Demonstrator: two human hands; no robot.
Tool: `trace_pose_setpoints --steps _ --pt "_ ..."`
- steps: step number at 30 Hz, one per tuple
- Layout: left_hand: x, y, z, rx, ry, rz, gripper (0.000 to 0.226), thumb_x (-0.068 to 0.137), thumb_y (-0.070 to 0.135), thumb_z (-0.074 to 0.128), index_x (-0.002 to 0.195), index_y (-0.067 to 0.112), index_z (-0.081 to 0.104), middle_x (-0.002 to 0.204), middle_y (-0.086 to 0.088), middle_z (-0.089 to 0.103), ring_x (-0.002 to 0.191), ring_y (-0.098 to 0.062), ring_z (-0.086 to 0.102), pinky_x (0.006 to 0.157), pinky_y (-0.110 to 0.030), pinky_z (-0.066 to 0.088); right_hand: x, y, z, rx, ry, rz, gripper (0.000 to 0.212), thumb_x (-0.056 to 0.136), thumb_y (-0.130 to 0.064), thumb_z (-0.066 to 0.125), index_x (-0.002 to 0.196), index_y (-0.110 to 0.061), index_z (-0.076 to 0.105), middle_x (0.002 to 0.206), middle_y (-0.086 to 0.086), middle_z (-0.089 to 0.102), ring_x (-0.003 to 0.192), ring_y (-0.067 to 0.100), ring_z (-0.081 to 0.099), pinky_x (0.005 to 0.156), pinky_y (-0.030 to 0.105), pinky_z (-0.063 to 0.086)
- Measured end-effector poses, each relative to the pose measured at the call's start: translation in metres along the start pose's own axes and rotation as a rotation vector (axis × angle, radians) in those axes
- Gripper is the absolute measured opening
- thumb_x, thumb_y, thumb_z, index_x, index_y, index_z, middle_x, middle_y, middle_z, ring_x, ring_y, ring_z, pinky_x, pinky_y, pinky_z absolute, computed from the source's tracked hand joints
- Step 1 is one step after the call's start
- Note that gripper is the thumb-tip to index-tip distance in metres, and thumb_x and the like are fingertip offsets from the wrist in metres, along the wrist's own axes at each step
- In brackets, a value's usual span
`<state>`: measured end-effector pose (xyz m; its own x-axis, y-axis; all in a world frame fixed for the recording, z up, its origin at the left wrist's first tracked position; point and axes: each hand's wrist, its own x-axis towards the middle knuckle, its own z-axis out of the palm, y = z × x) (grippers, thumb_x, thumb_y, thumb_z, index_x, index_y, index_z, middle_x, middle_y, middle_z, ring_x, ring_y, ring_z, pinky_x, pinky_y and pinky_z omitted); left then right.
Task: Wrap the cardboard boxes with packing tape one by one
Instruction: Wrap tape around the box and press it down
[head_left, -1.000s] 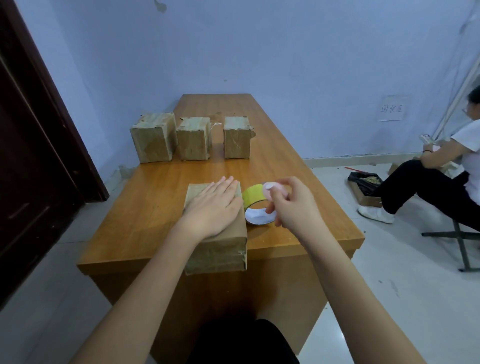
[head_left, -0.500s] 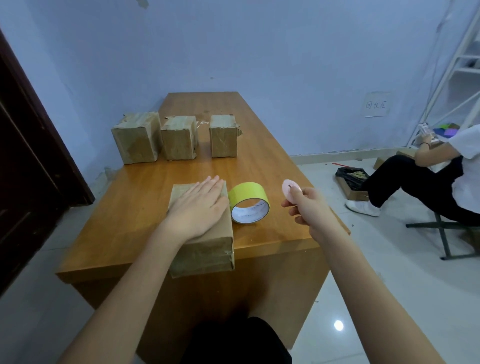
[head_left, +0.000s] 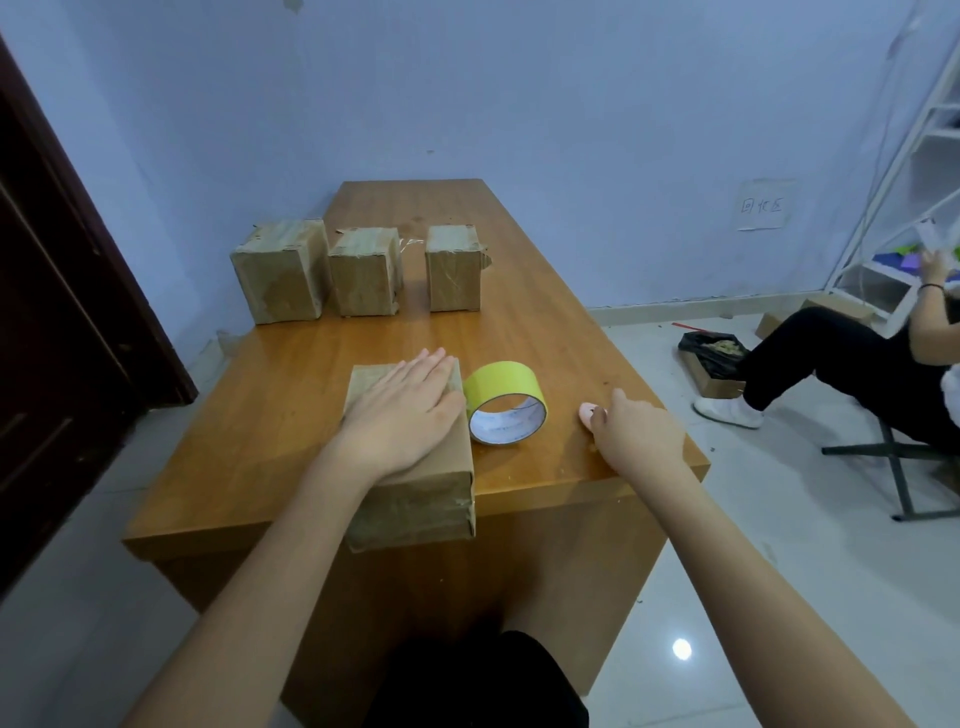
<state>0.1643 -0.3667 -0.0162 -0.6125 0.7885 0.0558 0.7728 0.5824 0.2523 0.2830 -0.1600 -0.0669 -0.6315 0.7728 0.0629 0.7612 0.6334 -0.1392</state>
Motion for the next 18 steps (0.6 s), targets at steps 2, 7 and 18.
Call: trace_pose_setpoints --steps 2,7,18 --pt "0.0 0.0 0.0 -0.002 -0.001 0.002 0.053 0.1 0.038 0.017 0.15 0.023 0.008 0.157 0.008 0.003 0.142 -0.004 0.001 0.11 -0.021 -0.003 0.0 -0.001 -0.002 -0.019 0.102 -0.025 0.029 0.101 -0.035 0.032 0.087 -0.01 0.04 0.065 0.001 0.045 0.063 0.021 0.05 0.058 0.031 0.032" --pt "0.0 0.0 0.0 0.003 0.003 0.001 0.054 0.1 0.039 0.018 0.15 0.023 0.008 0.157 0.008 0.003 0.142 -0.004 0.001 0.11 -0.021 -0.003 0.005 -0.032 -0.036 0.31 0.372 -0.373 0.029 0.097 -0.033 0.043 0.105 -0.011 0.06 0.097 0.004 0.062 0.093 0.025 0.056 0.071 0.034 0.043" --pt "0.0 0.0 -0.001 -0.01 0.003 0.005 0.054 0.1 0.038 0.019 0.15 0.022 0.01 0.158 0.006 0.005 0.143 -0.006 0.002 0.116 -0.027 0.001 0.018 -0.099 -0.054 0.241 -0.33 -0.712 0.021 0.091 -0.025 0.048 0.079 -0.022 0.065 0.075 0.004 0.065 0.07 0.022 0.06 0.073 0.036 0.05"
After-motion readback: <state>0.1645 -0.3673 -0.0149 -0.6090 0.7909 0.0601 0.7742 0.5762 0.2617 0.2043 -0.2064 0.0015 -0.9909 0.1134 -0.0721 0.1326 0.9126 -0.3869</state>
